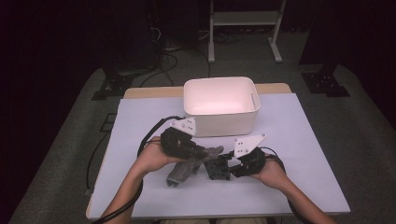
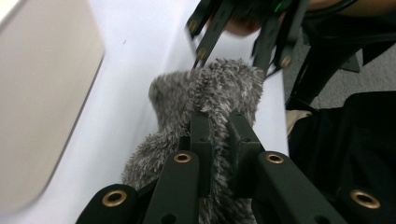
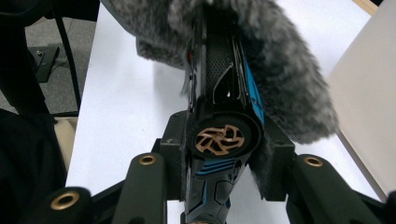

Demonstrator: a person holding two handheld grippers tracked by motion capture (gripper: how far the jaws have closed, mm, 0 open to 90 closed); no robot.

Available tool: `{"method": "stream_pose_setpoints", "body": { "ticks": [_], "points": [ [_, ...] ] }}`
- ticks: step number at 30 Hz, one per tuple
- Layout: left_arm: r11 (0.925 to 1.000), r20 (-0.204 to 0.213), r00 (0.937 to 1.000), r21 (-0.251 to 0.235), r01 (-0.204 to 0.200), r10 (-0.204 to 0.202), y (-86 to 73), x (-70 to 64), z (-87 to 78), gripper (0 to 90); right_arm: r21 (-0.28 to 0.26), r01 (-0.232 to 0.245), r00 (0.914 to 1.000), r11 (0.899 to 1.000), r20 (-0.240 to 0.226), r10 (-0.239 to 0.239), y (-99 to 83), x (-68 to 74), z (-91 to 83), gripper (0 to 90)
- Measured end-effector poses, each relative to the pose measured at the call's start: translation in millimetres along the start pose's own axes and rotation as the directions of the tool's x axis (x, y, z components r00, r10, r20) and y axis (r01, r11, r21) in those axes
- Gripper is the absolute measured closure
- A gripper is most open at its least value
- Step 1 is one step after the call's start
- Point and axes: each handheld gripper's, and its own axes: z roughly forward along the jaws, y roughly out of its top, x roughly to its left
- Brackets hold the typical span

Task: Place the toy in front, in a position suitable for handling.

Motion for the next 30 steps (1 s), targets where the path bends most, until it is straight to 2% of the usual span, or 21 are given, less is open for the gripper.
{"method": "stream_pose_setpoints", "body": {
  "ticks": [5, 9, 12, 13, 18, 19, 20, 22, 24, 26, 30],
  "points": [
    [0.997, 0.021, 0.9979, 0.046, -0.063, 0.062, 25.7, -7.8, 10.7, 82.9, 0.002, 0.012, 0.9999, 1.0, 0.009, -0.012, 2.4, 3.9, 3.3, 60.3],
    [0.9938, 0.029, 0.9957, 0.066, -0.089, 0.088, 35.8, -8.5, 19.1, 82.9, -0.005, 0.008, 0.9999, 1.0, 0.01, -0.008, 0.8, 4.0, 2.2, 60.4],
    [0.9932, 0.029, 0.9949, 0.063, -0.098, 0.096, 38.3, -8.6, 20.5, 82.9, -0.01, 0.001, 0.9999, 1.0, 0.012, -0.001, -2.0, 3.4, -1.0, 60.4],
    [0.9959, 0.026, 0.9966, 0.044, -0.079, 0.078, 35.6, -7.3, 18.5, 82.8, -0.013, -0.002, 0.9999, 1.0, 0.014, 0.002, -3.0, 3.6, -1.8, 60.5],
    [0.9988, 0.005, 0.999, 0.021, -0.044, 0.044, 23.4, -2.1, 9.6, 82.7, -0.024, -0.011, 0.9997, 1.0, 0.022, 0.012, -5.8, 1.7, -7.0, 62.1],
    [0.9993, 0.006, 0.9994, 0.013, -0.035, 0.035, 19.5, -0.4, 6.9, 82.7, -0.028, -0.014, 0.9997, 1.0, 0.019, 0.015, -6.5, 0.4, -9.1, 64.3],
    [0.9997, 0.007, 0.9997, 0.007, -0.024, 0.023, 15.8, 0.8, 5.1, 82.7, -0.033, -0.037, 0.9993, 0.999, -0.003, 0.037, -7.2, -1.0, -10.7, 64.7],
    [0.9999, 0.021, 0.9998, -0.016, -0.007, 0.007, 9.9, 2.2, 4.7, 82.8, -0.036, -0.039, 0.9992, 0.999, -0.006, 0.038, -8.4, -0.5, -11.1, 64.7],
    [0.9997, 0.03, 0.9995, -0.025, 0.002, -0.002, 7.3, 3.8, 5.2, 82.9, -0.03, -0.023, 0.9997, 0.999, -0.007, 0.023, -6.9, 0.2, -10.4, 64.6],
    [0.9998, 0.018, 0.9998, -0.022, 0.002, -0.002, 8.1, 3.2, 5.1, 82.9, -0.017, -0.021, 0.9998, 1.0, -0.008, 0.02, -4.8, -0.6, -10.1, 64.4],
    [0.9997, 0.028, 0.9995, -0.02, -0.013, 0.014, 13.4, 1.0, 9.5, 82.8, -0.012, -0.015, 0.9999, 1.0, 0.006, 0.016, 0.3, 1.1, -5.9, 61.0]
  ]
}}
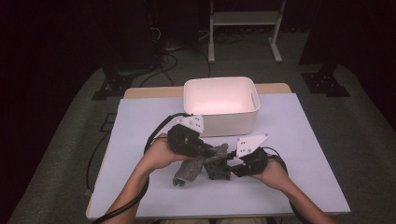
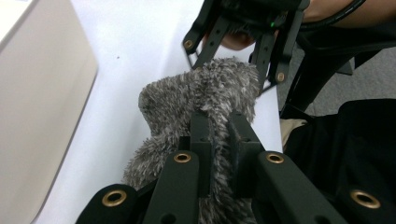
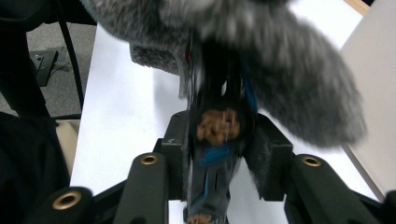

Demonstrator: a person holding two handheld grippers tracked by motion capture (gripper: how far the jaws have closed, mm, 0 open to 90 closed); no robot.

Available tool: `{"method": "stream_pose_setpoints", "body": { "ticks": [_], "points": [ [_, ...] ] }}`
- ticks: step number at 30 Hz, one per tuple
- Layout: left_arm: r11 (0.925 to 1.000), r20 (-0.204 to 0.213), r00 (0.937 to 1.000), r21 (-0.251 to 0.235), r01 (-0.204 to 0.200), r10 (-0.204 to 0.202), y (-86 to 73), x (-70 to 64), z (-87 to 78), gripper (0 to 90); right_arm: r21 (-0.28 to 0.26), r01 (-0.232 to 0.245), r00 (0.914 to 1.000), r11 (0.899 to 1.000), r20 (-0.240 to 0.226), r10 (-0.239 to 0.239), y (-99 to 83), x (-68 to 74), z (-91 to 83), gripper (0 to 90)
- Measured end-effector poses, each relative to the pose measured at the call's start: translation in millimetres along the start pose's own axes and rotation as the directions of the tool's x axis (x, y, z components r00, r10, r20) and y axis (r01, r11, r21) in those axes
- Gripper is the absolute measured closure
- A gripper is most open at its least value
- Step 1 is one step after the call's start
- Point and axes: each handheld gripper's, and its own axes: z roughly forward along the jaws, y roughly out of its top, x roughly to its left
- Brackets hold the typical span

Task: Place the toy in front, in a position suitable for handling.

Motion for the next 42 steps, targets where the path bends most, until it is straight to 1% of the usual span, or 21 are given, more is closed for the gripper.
{"method": "stream_pose_setpoints", "body": {
  "ticks": [2, 3, 5, 7, 10, 13, 16, 18, 21, 23, 27, 31, 34, 36, 38, 40, 41, 42],
  "points": [
    [0.9998, -0.004, 0.9999, 0.011, -0.014, 0.014, 3.3, -0.9, 2.0, 82.8, 0.007, 0.007, 1.0, 1.0, 0.0, -0.007, 3.3, 1.6, 3.4, 60.8],
    [0.9998, -0.003, 0.9999, 0.01, -0.014, 0.015, 4.0, -1.3, 2.7, 82.8, 0.012, 0.016, 0.9999, 1.0, 0.006, -0.016, 4.0, 2.5, 4.0, 61.1],
    [0.9998, -0.002, 0.9998, 0.009, -0.018, 0.018, 5.1, -2.0, 3.4, 82.8, 0.013, 0.015, 0.9999, 1.0, 0.001, -0.015, 3.3, 1.4, 2.9, 61.3],
    [0.9997, -0.011, 0.9996, 0.003, -0.024, 0.024, 6.2, -2.6, 2.1, 82.7, 0.013, 0.01, 0.9999, 1.0, -0.001, -0.01, 2.2, 1.2, 1.2, 61.4],
    [0.9998, -0.025, 0.9996, -0.014, -0.012, 0.012, 2.8, -0.6, -1.7, 82.6, 0.011, -0.002, 1.0, 1.0, -0.001, 0.002, -0.6, -0.5, -1.9, 61.4],
    [0.9999, -0.025, 0.9996, -0.001, 0.011, -0.011, -5.4, 2.6, 0.2, 82.6, 0.003, -0.02, 0.9998, 1.0, 0.0, 0.02, -5.9, -3.4, -7.3, 61.4],
    [0.9995, -0.006, 0.9995, -0.002, 0.032, -0.032, -13.8, 5.2, 7.7, 82.6, -0.001, -0.04, 0.9992, 0.999, 0.003, 0.04, -10.1, -4.5, -11.5, 61.4],
    [0.9987, 0.01, 0.9989, -0.019, 0.047, -0.047, -18.4, 7.3, 10.4, 82.6, 0.002, -0.033, 0.9995, 0.999, 0.002, 0.033, -11.2, -4.3, -12.9, 61.4],
    [0.9984, 0.009, 0.9984, -0.005, 0.056, -0.056, -24.0, 10.1, 15.6, 82.5, 0.011, -0.025, 0.9997, 1.0, 0.005, 0.025, -12.2, -3.6, -15.0, 61.3],
    [0.9971, 0.016, 0.997, -0.01, 0.076, -0.076, -27.1, 10.2, 19.7, 82.4, 0.018, -0.031, 0.9995, 0.999, 0.002, 0.031, -12.5, -4.1, -16.0, 61.3],
    [0.9962, 0.03, 0.9961, -0.026, 0.083, -0.083, -30.6, 12.2, 20.9, 82.4, 0.029, -0.018, 0.9998, 0.999, 0.011, 0.018, -10.3, -2.0, -15.4, 61.4],
    [0.9958, 0.014, 0.9959, -0.022, 0.089, -0.089, -33.7, 12.7, 15.4, 82.6, 0.027, -0.022, 0.9997, 0.999, 0.009, 0.022, -5.2, -3.1, -12.3, 61.9],
    [0.9955, 0.009, 0.9956, -0.017, 0.094, -0.094, -38.0, 13.1, 10.1, 82.6, 0.028, -0.005, 0.9999, 1.0, 0.009, 0.005, 3.2, -3.5, -9.3, 62.6],
    [0.9949, 0.004, 0.995, -0.016, 0.1, -0.1, -41.6, 13.3, 7.3, 82.6, 0.027, -0.007, 1.0, 1.0, 0.0, 0.007, 7.7, -4.2, -6.2, 62.8],
    [0.9931, 0.011, 0.9934, -0.026, 0.115, -0.114, -45.0, 14.0, 7.0, 82.6, 0.044, -0.001, 0.9999, 0.999, -0.011, 0.001, 11.1, -5.3, -3.5, 62.4],
    [0.9924, 0.014, 0.9929, -0.033, 0.119, -0.118, -45.9, 14.9, 8.5, 82.6, 0.077, -0.005, 1.0, 0.997, -0.007, 0.005, 15.1, -5.8, -1.6, 61.6],
    [0.9926, 0.015, 0.9931, -0.032, 0.117, -0.116, -45.7, 14.7, 9.8, 82.6, 0.109, -0.009, 0.9999, 0.994, -0.007, 0.01, 16.6, -6.2, -0.3, 60.9],
    [0.9929, 0.008, 0.9934, -0.03, 0.115, -0.115, -45.2, 14.3, 11.6, 82.5, 0.127, -0.005, 1.0, 0.992, -0.004, 0.006, 16.6, -5.9, 1.5, 60.4]
  ]
}}
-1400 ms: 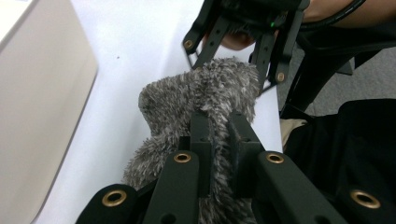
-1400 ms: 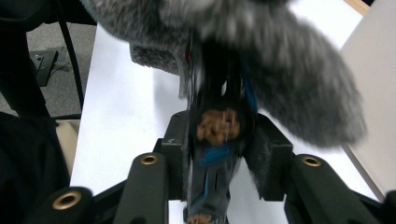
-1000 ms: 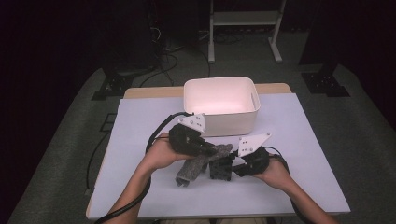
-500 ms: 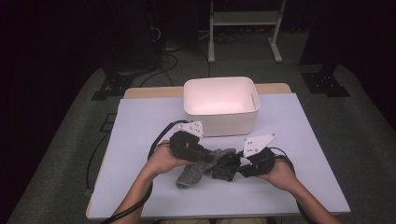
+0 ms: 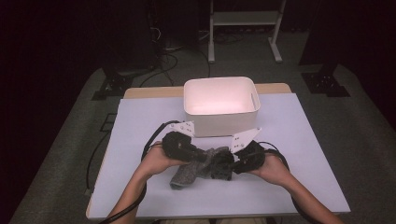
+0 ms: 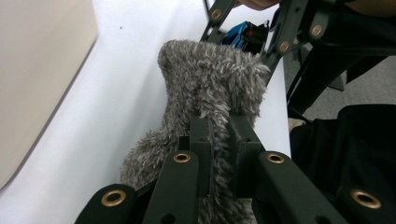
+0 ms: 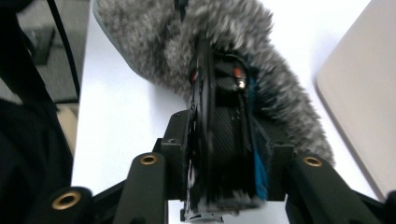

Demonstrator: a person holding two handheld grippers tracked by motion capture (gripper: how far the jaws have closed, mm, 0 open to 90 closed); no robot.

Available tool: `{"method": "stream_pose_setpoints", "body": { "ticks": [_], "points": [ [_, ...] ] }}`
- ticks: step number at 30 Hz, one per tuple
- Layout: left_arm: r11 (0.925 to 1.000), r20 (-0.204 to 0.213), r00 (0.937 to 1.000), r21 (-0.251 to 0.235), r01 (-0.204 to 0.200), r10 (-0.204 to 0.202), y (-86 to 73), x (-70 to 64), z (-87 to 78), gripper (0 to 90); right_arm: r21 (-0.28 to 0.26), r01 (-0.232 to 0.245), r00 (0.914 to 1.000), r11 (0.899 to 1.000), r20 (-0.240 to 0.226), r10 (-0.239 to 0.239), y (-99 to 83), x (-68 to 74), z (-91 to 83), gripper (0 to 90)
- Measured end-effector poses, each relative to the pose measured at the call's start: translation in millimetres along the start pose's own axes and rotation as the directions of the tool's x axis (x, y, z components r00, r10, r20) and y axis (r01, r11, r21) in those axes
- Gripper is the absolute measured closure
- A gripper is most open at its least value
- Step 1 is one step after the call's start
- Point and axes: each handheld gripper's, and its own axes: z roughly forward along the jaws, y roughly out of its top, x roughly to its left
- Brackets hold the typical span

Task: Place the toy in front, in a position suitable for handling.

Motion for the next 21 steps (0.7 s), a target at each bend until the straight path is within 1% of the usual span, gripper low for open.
{"method": "stream_pose_setpoints", "body": {
  "ticks": [1, 3, 7, 10, 13, 15, 18, 19, 21],
  "points": [
    [1.0, 0.002, 1.0, 0.0, -0.001, 0.001, 0.2, 0.0, 1.0, 82.5, -0.001, 0.005, 0.9999, 1.0, 0.011, -0.005, -0.3, 1.0, 0.2, 60.3],
    [1.0, 0.004, 1.0, 0.001, -0.001, 0.001, 0.4, -0.2, 2.2, 82.5, 0.009, 0.002, 0.9999, 1.0, 0.011, -0.002, 0.0, 1.1, -0.9, 60.3],
    [0.9996, 0.005, 1.0, 0.027, -0.005, 0.005, -0.3, -0.1, 7.0, 82.5, 0.025, -0.007, 0.9999, 1.0, 0.016, 0.006, -0.6, 0.1, -3.3, 59.7],
    [0.9994, 0.011, 0.9999, 0.033, -0.005, 0.005, 0.0, -0.2, 12.0, 82.5, 0.028, -0.019, 0.9996, 0.999, 0.021, 0.018, -1.4, -0.9, -4.1, 59.7],
    [0.9997, 0.009, 1.0, 0.025, -0.004, 0.004, 0.5, -0.9, 13.8, 82.5, 0.029, -0.014, 0.9995, 0.999, 0.028, 0.013, -2.3, -0.9, -4.9, 59.8],
    [0.9998, -0.005, 0.9999, 0.014, -0.011, 0.011, 1.0, -1.5, 12.5, 82.5, 0.023, -0.022, 0.9993, 0.999, 0.032, 0.021, -3.2, -0.5, -5.1, 59.7],
    [0.9999, 0.001, 1.0, 0.014, -0.006, 0.006, 1.2, -0.9, 10.4, 82.5, 0.025, -0.009, 0.9981, 1.0, 0.062, 0.008, -4.0, 0.8, -5.0, 57.4],
    [0.9998, 0.003, 1.0, 0.017, -0.006, 0.006, 0.9, -0.9, 11.0, 82.5, 0.03, -0.005, 0.9974, 1.0, 0.073, 0.003, -4.0, 1.0, -4.9, 55.7],
    [0.9996, 0.009, 0.9999, 0.027, -0.005, 0.004, 0.5, -1.0, 13.4, 82.5, 0.061, -0.005, 0.9971, 0.998, 0.077, 0.001, -4.5, 1.7, -1.5, 54.6]
  ]
}}
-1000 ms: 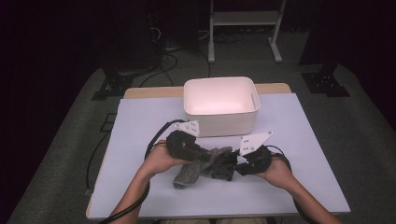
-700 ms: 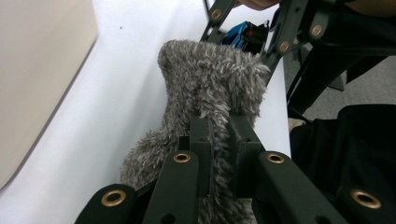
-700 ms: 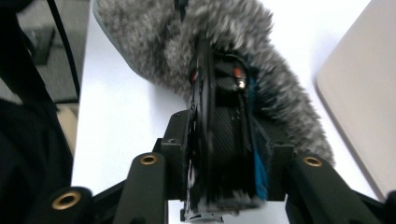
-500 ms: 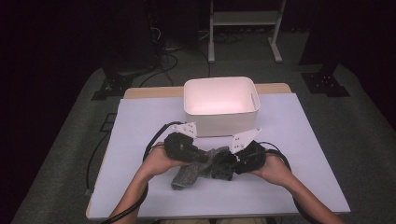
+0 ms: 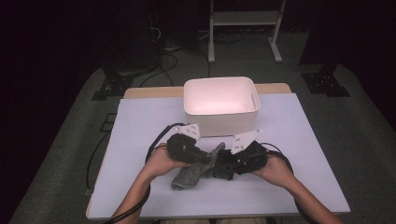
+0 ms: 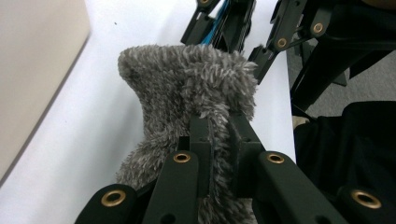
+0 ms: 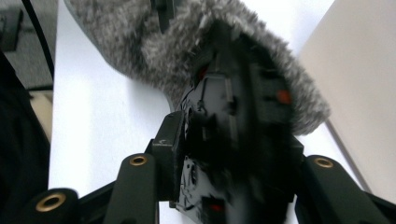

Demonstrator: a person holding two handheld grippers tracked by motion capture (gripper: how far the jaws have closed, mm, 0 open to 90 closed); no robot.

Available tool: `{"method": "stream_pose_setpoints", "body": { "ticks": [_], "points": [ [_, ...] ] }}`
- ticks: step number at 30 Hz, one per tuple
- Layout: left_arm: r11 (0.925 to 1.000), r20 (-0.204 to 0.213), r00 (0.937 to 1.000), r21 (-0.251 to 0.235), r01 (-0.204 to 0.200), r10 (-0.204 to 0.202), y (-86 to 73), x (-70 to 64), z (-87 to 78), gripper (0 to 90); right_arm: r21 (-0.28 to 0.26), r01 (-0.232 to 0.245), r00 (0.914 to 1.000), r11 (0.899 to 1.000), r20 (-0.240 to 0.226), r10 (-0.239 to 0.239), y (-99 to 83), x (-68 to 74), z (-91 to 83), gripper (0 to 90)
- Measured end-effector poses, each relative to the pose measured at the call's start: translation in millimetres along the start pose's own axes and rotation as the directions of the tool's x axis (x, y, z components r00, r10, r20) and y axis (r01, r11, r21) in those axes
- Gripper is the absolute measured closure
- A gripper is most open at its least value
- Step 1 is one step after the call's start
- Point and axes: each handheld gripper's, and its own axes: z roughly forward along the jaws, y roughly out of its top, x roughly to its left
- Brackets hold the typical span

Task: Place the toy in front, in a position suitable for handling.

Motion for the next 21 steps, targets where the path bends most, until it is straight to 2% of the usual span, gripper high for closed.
{"method": "stream_pose_setpoints", "body": {
  "ticks": [2, 7, 9, 11, 21],
  "points": [
    [1.0, 0.005, 1.0, 0.004, 0.0, 0.0, -0.3, 0.3, 3.2, 82.4, 0.001, 0.007, 1.0, 1.0, -0.002, -0.007, -2.0, 1.4, 2.0, 54.9],
    [1.0, 0.018, 0.9998, -0.002, -0.003, 0.003, 1.0, 0.0, 7.6, 82.4, 0.005, -0.024, 0.9993, 1.0, -0.027, 0.024, -4.4, -1.5, 1.0, 54.7],
    [1.0, 0.022, 0.9997, 0.004, -0.005, 0.005, 1.9, -0.4, 10.6, 82.3, 0.051, -0.04, 0.998, 0.998, -0.047, 0.043, -5.6, -2.8, 3.9, 53.7],
    [0.9999, 0.029, 0.9995, 0.01, -0.01, 0.01, 2.4, -0.1, 13.4, 82.3, 0.07, -0.038, 0.9975, 0.997, -0.057, 0.042, -7.4, -2.1, 6.8, 54.0],
    [0.9998, 0.034, 0.9993, 0.016, -0.014, 0.014, 2.4, -1.3, 14.8, 82.3, 0.047, -0.029, 0.9975, 0.998, -0.063, 0.032, -10.3, 2.3, 5.1, 55.7]
  ]
}}
